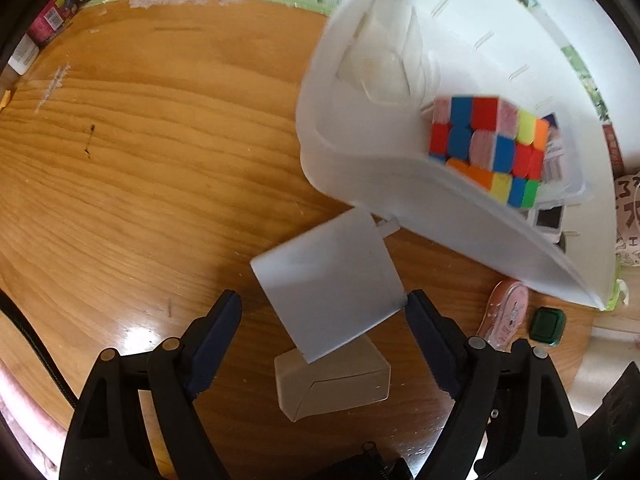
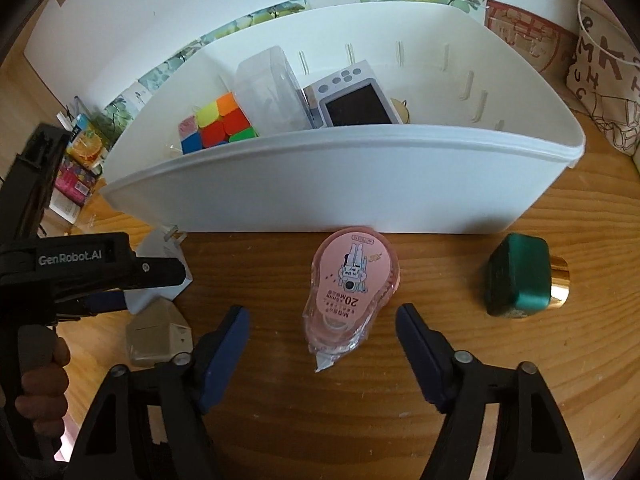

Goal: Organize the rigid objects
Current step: 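Grasp the white square charger with the left tool while the right tool grasps the pink tape dispenser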

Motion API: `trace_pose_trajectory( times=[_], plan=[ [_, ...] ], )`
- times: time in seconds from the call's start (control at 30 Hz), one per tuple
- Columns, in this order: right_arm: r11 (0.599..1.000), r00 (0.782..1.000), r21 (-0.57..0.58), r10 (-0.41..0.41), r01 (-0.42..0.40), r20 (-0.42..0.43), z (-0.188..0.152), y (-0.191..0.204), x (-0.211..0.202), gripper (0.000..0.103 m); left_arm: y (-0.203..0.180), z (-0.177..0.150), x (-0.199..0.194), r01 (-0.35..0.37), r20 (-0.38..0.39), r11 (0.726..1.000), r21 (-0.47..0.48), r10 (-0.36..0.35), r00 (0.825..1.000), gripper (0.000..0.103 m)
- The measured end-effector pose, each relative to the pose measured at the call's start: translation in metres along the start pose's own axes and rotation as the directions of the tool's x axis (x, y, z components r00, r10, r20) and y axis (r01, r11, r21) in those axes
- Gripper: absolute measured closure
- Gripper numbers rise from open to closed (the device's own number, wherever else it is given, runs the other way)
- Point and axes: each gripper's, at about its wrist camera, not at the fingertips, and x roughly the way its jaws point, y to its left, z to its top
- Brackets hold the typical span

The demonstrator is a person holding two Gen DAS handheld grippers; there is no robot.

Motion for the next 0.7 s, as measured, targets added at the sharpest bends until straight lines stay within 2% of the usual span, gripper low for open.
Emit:
trace_pose_trajectory(
  times=[0.17, 0.3, 0.37, 0.47, 0.7],
  plan=[
    [1.0, 1.0, -0.014, -0.019, 0.019, -0.008, 0.004, -0.001, 0.007, 0.037, -0.011, 0.003, 0.003, -0.001, 0.002, 0.999, 0.038, 0.001, 1.0, 0.018],
    [0.999, 1.0, -0.018, -0.029, 0.029, -0.001, 0.005, -0.002, 0.009, 0.041, -0.018, 0.007, 0.003, -0.023, 0.0, 0.998, 0.055, 0.023, 1.0, 0.024],
    [0.999, 0.999, -0.021, -0.032, 0.032, 0.005, 0.005, -0.003, 0.011, 0.045, -0.023, 0.007, 0.003, -0.032, 0.002, 0.998, 0.054, 0.032, 0.999, 0.026],
    [0.999, 0.999, -0.011, -0.047, 0.047, 0.013, 0.006, -0.008, 0.011, 0.059, -0.026, 0.008, 0.004, -0.035, 0.003, 0.998, 0.046, 0.035, 0.999, 0.032],
    [1.0, 1.0, 0.001, -0.03, 0.03, 0.008, 0.004, -0.015, 0.007, 0.06, -0.025, -0.001, 0.002, -0.026, -0.01, 0.999, 0.038, 0.027, 1.0, 0.035]
  ],
)
